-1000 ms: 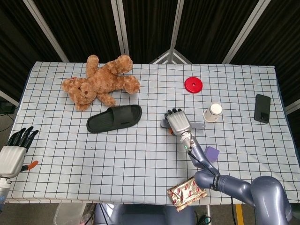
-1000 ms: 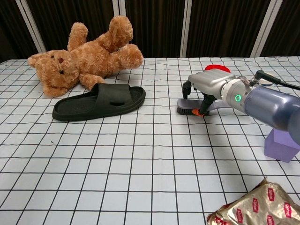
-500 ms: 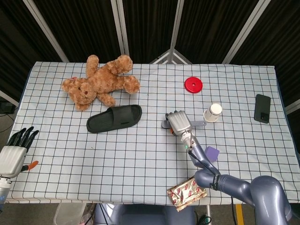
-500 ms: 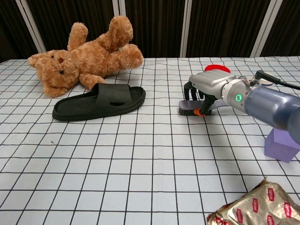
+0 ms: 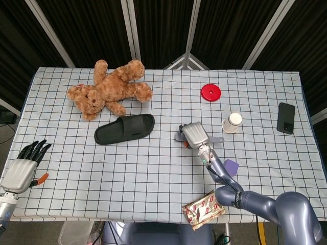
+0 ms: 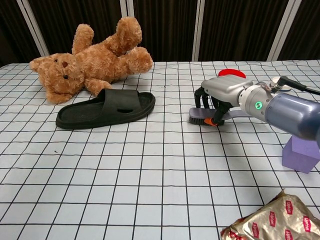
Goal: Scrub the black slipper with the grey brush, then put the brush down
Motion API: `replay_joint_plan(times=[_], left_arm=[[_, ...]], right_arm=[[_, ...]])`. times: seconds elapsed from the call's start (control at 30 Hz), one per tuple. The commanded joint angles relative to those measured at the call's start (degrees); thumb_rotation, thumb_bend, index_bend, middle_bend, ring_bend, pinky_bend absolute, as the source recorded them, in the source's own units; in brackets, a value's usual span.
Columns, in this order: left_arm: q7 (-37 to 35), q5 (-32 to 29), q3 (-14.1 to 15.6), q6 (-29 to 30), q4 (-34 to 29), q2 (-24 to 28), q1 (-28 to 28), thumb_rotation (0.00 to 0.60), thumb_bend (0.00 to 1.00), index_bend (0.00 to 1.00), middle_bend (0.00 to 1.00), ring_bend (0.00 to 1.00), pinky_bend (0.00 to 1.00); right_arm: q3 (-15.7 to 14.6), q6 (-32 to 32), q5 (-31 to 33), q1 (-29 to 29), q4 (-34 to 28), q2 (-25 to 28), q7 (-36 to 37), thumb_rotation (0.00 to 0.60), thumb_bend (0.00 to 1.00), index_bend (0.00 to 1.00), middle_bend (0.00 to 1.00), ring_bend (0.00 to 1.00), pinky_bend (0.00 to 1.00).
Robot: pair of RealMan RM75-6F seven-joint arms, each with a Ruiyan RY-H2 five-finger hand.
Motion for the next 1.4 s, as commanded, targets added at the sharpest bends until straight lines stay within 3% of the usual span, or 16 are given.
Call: replay_joint_plan(times=[0.03, 0.3, 0.5, 0.7, 0.97, 1.4], left_arm=[[-0.9, 1.2, -0.1, -1.5, -1.0, -0.1, -1.8, 0.600, 0.38, 0.00, 0.00, 0.00, 0.11], [0.5, 2.6, -3.1, -12.0, -7.2, -0.1, -11.9, 0.600, 0.40, 0.00, 0.00, 0.01, 0.11], [2.9, -1.0, -6.4, -21.8, -10.3, -2.5, -19.0, 0.600, 0.46, 0.00, 0.00, 0.01, 0.11], [8.6, -5.7, -7.4, -29.4, -10.1, -5.4, -23.5, 0.600, 0.50, 0.00, 0.00, 0.01, 0.11], [12.6, -11.2, -6.8, -32.0, -7.5, -7.3, -24.1, 0.600, 0.50, 0.00, 0.00, 0.01, 0.11], [10.4, -13.8, -6.1, -35.0, -0.9, -9.7, -25.9, 0.591, 0.54, 0.03, 0.03, 0.03, 0.11]], right_arm=[[0.2, 0.8, -0.7, -0.3, -1.3, 0.9, 0.6, 0.600, 0.58, 0.76, 0.62, 0.57, 0.65], [1.1, 2.5, -2.1, -1.2, -7.4, 5.2, 2.5, 0.600, 0.58, 0.76, 0.62, 0.57, 0.65], [2.0, 2.7, -1.7, -1.2, -10.9, 7.7, 3.0, 0.600, 0.58, 0.76, 0.62, 0.57, 0.65], [4.0, 3.3, -1.2, -1.1, -15.5, 10.3, 4.7, 0.600, 0.58, 0.76, 0.62, 0.57, 0.65], [6.5, 1.8, 0.9, 1.4, -17.0, 10.1, 5.8, 0.600, 0.58, 0.76, 0.62, 0.57, 0.65], [8.0, -1.6, 4.5, 6.8, -10.8, 5.2, 5.9, 0.600, 0.58, 0.76, 0.62, 0.57, 0.65]])
